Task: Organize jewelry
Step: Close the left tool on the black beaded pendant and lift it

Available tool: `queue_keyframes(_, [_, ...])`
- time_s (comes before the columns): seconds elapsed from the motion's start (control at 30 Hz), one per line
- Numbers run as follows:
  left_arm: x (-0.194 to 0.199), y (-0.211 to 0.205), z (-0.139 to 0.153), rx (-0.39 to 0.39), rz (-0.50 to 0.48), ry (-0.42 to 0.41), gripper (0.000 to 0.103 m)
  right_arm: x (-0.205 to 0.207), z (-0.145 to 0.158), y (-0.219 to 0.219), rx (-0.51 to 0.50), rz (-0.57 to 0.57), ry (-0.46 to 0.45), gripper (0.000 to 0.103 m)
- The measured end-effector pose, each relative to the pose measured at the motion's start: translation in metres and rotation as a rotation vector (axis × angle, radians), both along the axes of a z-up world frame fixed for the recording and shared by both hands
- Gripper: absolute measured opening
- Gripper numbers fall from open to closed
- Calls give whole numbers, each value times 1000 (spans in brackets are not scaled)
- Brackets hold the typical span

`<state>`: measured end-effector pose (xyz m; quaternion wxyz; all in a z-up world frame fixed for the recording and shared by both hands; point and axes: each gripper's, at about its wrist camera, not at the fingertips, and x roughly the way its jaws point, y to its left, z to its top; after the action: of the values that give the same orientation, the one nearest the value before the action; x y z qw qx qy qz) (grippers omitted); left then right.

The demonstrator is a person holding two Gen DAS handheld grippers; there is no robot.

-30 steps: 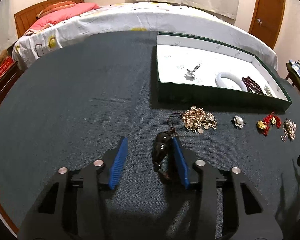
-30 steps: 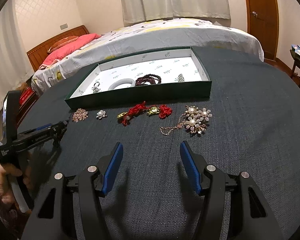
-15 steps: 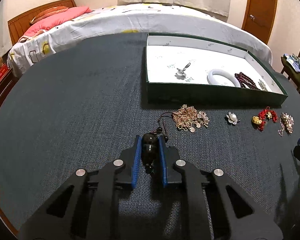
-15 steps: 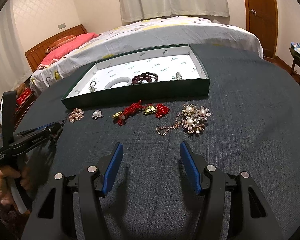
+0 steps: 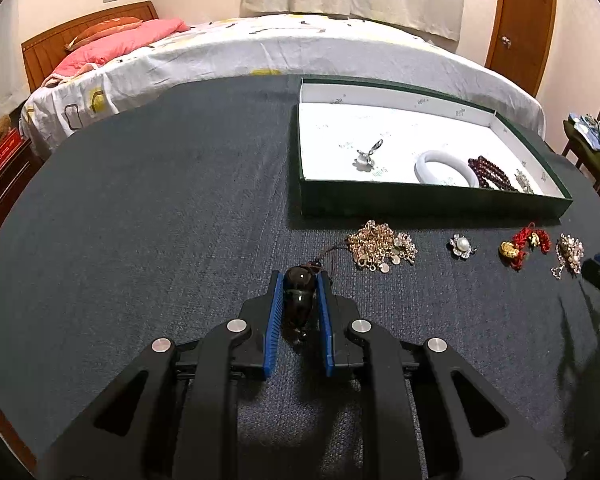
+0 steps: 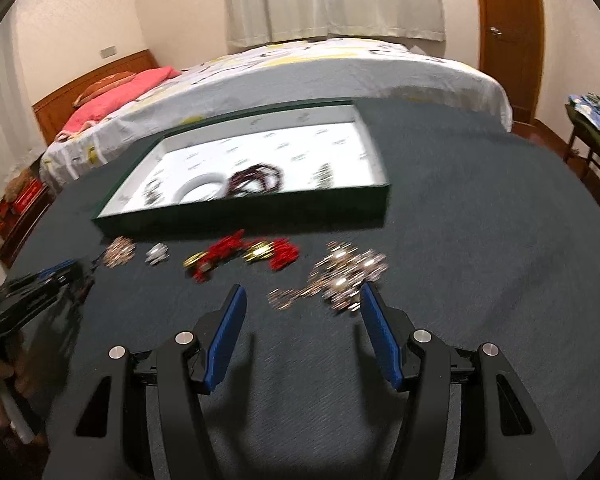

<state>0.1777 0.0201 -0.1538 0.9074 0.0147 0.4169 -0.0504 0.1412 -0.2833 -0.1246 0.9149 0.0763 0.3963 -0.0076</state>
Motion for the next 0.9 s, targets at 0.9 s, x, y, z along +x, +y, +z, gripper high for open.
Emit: queue_keyframes(0.9, [3, 6, 0, -15, 15, 6, 17, 54, -20, 34, -27, 146, 81, 32])
